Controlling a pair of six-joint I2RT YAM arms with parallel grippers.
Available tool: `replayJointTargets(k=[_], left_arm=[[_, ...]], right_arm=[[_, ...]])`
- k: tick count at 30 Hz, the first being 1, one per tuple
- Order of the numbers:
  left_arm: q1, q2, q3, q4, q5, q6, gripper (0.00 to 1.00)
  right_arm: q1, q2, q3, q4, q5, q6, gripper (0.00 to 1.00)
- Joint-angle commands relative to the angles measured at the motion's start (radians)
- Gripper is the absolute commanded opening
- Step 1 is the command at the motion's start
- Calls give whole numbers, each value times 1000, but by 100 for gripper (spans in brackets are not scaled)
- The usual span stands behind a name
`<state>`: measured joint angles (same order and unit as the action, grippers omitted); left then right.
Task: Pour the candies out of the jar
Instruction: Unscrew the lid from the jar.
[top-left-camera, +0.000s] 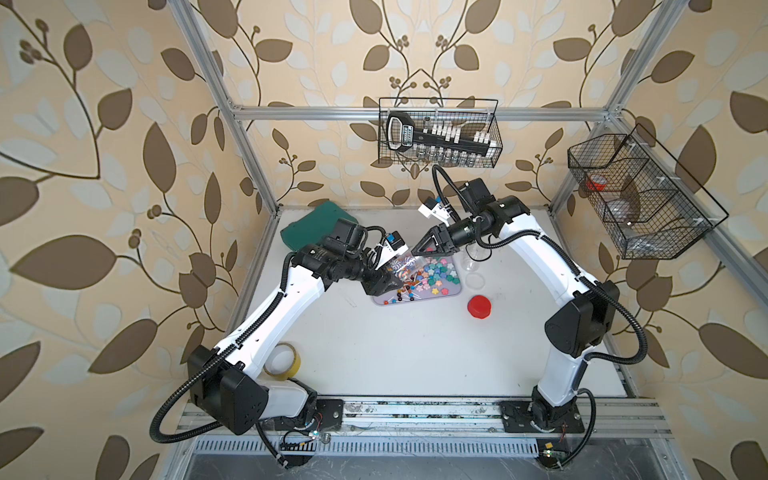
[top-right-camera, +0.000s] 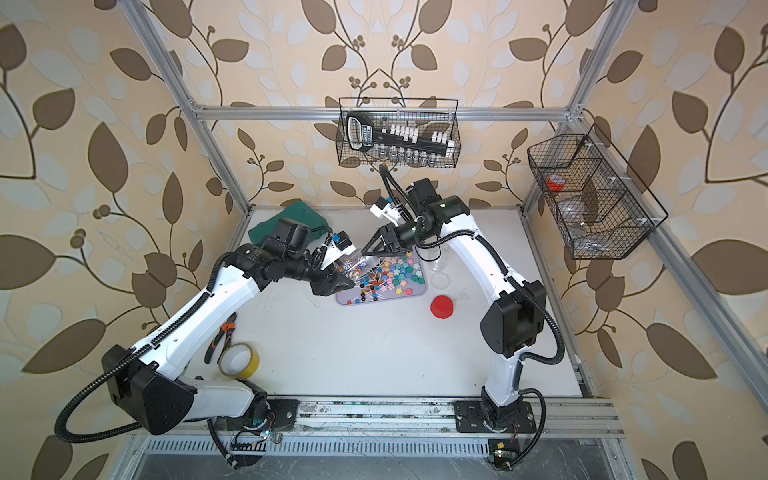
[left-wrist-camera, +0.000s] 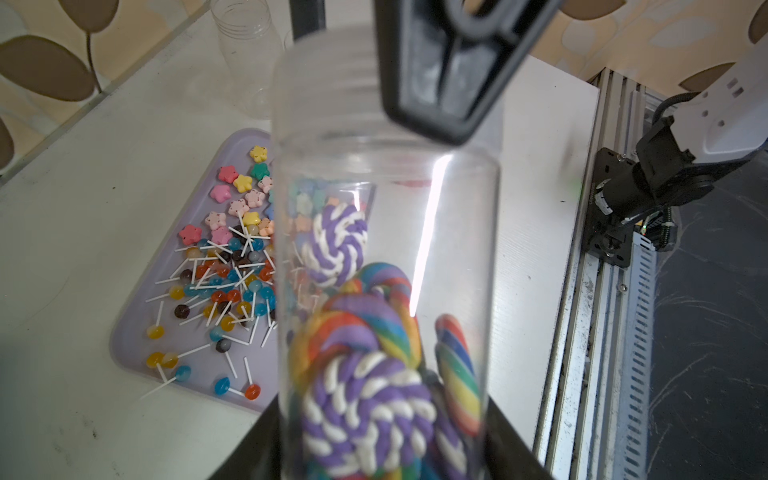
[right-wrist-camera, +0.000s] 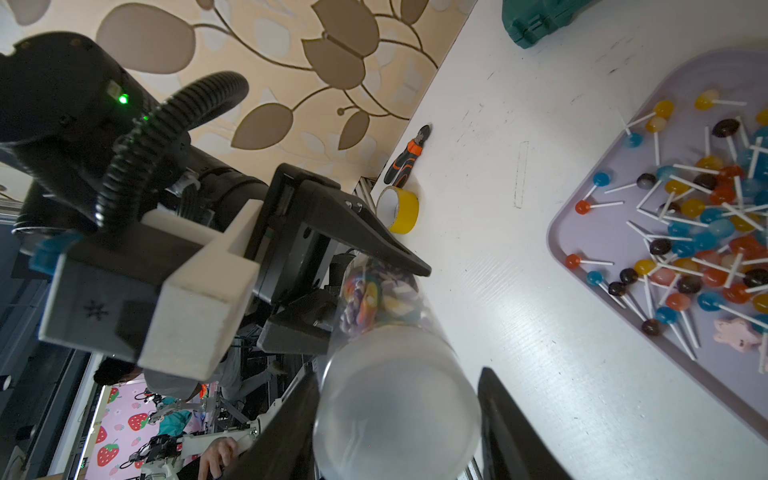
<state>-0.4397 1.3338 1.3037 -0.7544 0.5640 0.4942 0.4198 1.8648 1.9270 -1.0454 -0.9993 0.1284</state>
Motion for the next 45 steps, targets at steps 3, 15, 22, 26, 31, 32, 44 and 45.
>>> replayJointTargets(k=[3,15,22,26,31,32,44,45], left_arm=[[-7,-30,4,79,54,-6,20],[4,-13,17,135,177,-74,19],[13,3,37,153,266,-108,19],[18,13,44,142,285,-107,19],[24,24,48,132,323,-108,20],[26,27,51,129,332,-108,20],[36,33,67,87,389,-91,22],[36,34,65,84,390,-88,22]], right_arm=[[-2,-44,-56,46,-42,-60,48],[-43,-133,-222,242,-235,-168,41],[-45,-152,-296,310,-282,-203,41],[-44,-163,-303,315,-313,-241,42],[-46,-204,-313,317,-333,-319,44],[-44,-213,-317,317,-333,-335,45],[-99,-242,-336,340,-357,-361,45],[-103,-245,-338,344,-358,-359,46]])
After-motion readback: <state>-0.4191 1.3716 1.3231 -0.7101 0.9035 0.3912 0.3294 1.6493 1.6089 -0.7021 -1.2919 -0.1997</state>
